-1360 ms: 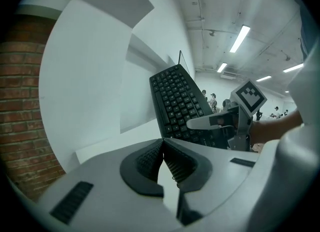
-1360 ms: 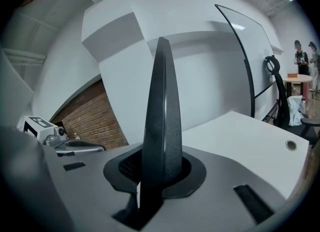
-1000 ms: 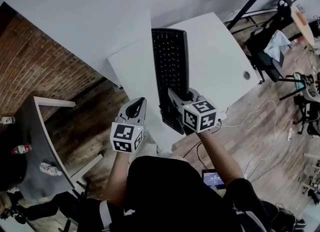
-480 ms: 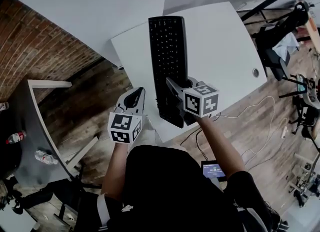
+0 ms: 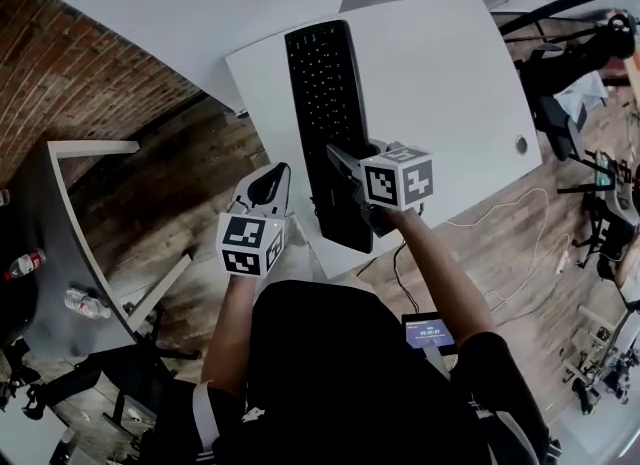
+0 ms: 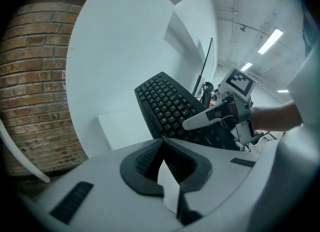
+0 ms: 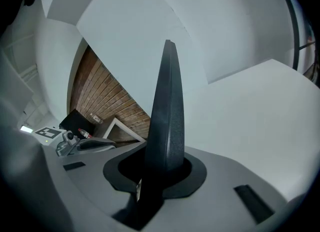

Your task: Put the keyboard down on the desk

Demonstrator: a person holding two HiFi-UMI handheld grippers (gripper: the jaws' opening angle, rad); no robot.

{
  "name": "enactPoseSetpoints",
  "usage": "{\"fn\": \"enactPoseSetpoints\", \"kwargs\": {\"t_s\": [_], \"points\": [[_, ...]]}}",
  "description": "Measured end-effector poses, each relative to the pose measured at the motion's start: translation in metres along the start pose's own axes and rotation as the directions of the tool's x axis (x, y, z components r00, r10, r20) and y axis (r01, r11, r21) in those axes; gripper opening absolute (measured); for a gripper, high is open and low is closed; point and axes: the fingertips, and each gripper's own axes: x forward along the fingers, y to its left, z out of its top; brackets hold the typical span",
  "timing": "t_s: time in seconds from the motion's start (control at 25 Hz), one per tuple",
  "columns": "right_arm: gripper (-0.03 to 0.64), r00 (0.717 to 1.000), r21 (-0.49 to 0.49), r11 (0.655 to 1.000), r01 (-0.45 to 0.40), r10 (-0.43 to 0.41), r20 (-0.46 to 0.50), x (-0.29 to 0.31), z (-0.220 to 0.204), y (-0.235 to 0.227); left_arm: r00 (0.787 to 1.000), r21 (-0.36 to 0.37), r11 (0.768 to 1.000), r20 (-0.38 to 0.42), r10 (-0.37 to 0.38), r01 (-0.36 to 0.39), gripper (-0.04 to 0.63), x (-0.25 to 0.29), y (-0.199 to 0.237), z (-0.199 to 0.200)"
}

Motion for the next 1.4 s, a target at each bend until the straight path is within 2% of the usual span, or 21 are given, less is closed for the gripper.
{"fn": "enactPoseSetpoints", "kwargs": {"t_s": [0.28,0.64,1.2,1.4], "points": [[0.101,0.994,0.055,0.998,-0.029,0.035,-0.104,0.028,-0.019,-0.006,1.0,-0.021,1.0,-0.021,0.001,-0.002,0.014,0.008,0.013,-0.012],[0.104,0.983,0.089,0.993,-0.079,0.093,-0.157,0.049,-0.02,-0.009,0.998,-0.064,0.998,-0.055,0.004,-0.007,0.014,0.013,0.028,-0.031],[0.107,0.956,0.165,0.983,-0.083,0.125,-0.264,0.07,-0.027,-0.024,0.995,-0.047,0.997,-0.084,-0.062,0.058,0.014,0.033,0.022,-0.038],[0.115,0.948,0.161,0.983,-0.093,0.137,-0.286,0.075,-0.028,-0.026,0.992,-0.048,0.996,-0.101,-0.073,0.069,0.014,0.038,0.02,-0.044]]}}
